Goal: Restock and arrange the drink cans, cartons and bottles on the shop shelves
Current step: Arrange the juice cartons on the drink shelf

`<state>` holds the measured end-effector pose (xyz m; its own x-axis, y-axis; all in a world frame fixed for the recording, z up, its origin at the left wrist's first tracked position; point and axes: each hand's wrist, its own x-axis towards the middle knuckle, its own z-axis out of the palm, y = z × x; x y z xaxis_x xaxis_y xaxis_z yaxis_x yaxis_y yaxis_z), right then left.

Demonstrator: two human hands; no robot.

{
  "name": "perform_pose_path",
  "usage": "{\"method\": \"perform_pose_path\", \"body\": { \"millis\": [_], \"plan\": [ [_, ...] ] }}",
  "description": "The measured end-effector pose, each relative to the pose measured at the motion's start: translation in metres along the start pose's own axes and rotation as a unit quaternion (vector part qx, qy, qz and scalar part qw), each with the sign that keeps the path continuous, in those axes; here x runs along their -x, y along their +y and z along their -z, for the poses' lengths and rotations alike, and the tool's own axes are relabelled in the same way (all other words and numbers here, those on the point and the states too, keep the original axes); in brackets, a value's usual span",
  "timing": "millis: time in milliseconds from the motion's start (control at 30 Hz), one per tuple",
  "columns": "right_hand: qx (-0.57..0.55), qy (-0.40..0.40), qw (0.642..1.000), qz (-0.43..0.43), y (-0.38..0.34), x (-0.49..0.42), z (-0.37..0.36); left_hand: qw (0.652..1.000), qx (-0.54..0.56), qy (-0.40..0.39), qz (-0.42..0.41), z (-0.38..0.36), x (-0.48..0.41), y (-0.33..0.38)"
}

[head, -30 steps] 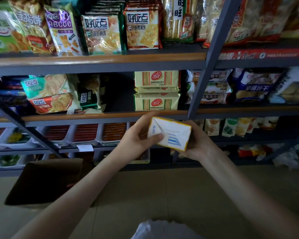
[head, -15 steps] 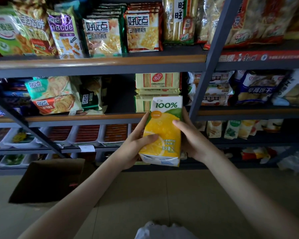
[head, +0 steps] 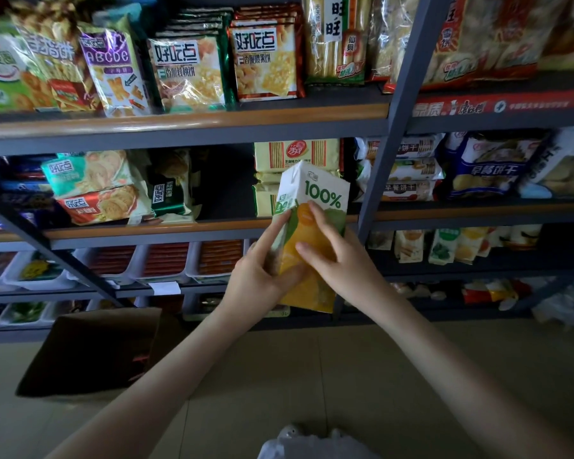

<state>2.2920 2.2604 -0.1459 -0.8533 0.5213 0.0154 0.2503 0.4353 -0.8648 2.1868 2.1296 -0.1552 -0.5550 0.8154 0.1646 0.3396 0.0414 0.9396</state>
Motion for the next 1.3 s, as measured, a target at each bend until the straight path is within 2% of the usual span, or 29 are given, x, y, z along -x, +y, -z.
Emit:
{"method": "perform_pose_path", "body": {
  "millis": [133, 267, 333, 400, 467, 533, 600, 633, 700, 767, 867, 933, 1133, 1300],
  "plan": [
    [-0.100, 0.025, 0.993, -0.052, -0.008, -0.006, -0.007, 0.976, -0.209, 0.046, -0.039, -0.009, 0.005, 0.005],
    [-0.257, 0.024, 0.965, -0.049, -0.003, -0.008, -0.002, 0.956, -0.268, 0.048, -0.112, -0.001, 0.008, 0.007],
    [-0.320, 0.013, 0.946, -0.050, 0.001, -0.007, 0.001, 0.977, -0.182, 0.014, -0.110, 0.011, 0.005, 0.009],
    [-0.343, 0.003, 0.938, -0.047, 0.004, -0.006, 0.001, 0.999, 0.017, -0.032, -0.009, 0.024, -0.005, 0.014],
    [-0.336, -0.009, 0.942, -0.025, 0.006, -0.005, -0.001, 0.978, 0.149, -0.090, 0.113, 0.038, -0.023, 0.010],
    [-0.316, -0.035, 0.948, 0.015, 0.007, -0.006, -0.003, 0.951, 0.196, -0.180, 0.155, 0.048, -0.036, 0.005],
    [-0.265, -0.060, 0.961, 0.051, 0.005, -0.005, -0.001, 0.948, 0.179, -0.234, 0.121, 0.046, -0.039, 0.001],
    [-0.229, -0.080, 0.968, 0.059, 0.005, -0.006, 0.001, 0.956, 0.151, -0.231, 0.101, 0.043, -0.039, 0.000],
    [-0.157, -0.116, 0.979, 0.059, 0.008, -0.007, 0.009, 0.976, 0.092, -0.189, 0.058, 0.038, -0.036, -0.002],
    [-0.098, -0.116, 0.987, 0.050, 0.011, -0.010, 0.019, 0.992, -0.015, -0.128, -0.004, 0.034, -0.035, -0.005],
    [-0.070, -0.059, 0.995, 0.027, 0.011, -0.014, 0.029, 0.972, -0.225, -0.023, -0.065, 0.031, -0.039, -0.001],
    [-0.131, -0.009, 0.991, 0.012, 0.009, -0.018, 0.032, 0.954, -0.288, 0.017, -0.086, 0.030, -0.045, 0.005],
    [-0.252, 0.025, 0.966, 0.050, -0.026, -0.031, 0.028, 0.942, -0.289, 0.101, -0.138, 0.032, -0.067, 0.040],
    [-0.237, 0.139, 0.945, 0.176, -0.092, -0.061, 0.046, 0.905, -0.300, 0.179, -0.243, 0.054, -0.100, 0.093]
  ]
}}
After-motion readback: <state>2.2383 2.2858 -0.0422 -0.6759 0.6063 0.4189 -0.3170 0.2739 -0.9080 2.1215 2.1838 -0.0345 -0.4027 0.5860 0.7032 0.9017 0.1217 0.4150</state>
